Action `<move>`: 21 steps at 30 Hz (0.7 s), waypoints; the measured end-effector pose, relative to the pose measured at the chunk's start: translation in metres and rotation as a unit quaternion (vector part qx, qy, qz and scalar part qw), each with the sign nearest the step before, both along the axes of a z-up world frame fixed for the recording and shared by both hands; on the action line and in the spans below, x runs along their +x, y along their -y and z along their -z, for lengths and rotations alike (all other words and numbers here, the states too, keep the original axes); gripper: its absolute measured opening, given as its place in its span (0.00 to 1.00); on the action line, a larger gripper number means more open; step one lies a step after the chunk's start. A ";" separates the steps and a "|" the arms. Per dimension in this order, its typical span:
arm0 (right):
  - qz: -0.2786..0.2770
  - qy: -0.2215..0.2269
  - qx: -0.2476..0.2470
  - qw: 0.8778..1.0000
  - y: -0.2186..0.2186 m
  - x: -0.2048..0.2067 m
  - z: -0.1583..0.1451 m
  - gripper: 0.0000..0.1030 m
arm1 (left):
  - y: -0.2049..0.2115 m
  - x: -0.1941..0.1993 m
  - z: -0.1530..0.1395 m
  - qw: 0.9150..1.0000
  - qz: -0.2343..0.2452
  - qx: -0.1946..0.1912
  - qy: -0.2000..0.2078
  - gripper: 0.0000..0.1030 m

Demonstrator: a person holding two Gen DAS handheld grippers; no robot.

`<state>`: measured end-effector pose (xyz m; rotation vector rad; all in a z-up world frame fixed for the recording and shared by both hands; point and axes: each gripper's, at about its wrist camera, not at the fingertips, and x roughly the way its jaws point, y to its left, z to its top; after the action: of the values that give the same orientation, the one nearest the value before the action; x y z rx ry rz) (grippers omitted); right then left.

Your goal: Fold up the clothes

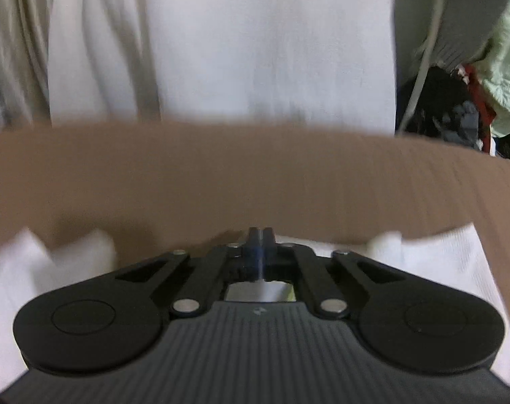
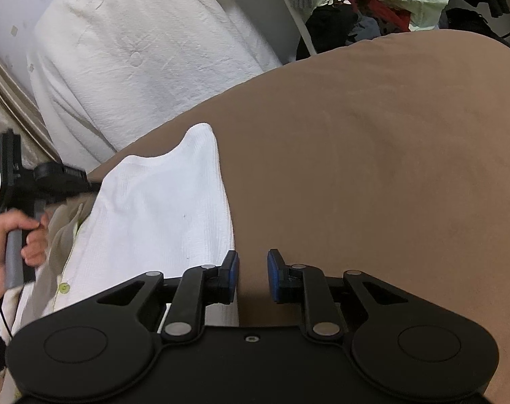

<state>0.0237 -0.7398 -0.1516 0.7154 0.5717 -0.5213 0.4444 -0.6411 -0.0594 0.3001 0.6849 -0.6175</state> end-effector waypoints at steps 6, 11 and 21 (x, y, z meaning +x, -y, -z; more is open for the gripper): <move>0.002 0.006 0.009 1.000 0.003 -0.002 0.003 0.23 | -0.016 -0.006 -0.014 0.995 0.070 -0.029 -0.070 0.04; 0.002 0.004 0.007 1.000 0.002 -0.002 0.003 0.23 | -0.038 -0.027 -0.002 0.989 0.106 -0.011 -0.102 0.06; -0.015 -0.022 -0.022 0.999 -0.007 0.001 -0.002 0.23 | -0.029 -0.038 0.026 0.991 0.096 -0.009 -0.097 0.00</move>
<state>0.0248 -0.7333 -0.1501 0.6549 0.6092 -0.5206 0.4068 -0.6119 -0.0855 0.2943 0.8432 -0.8438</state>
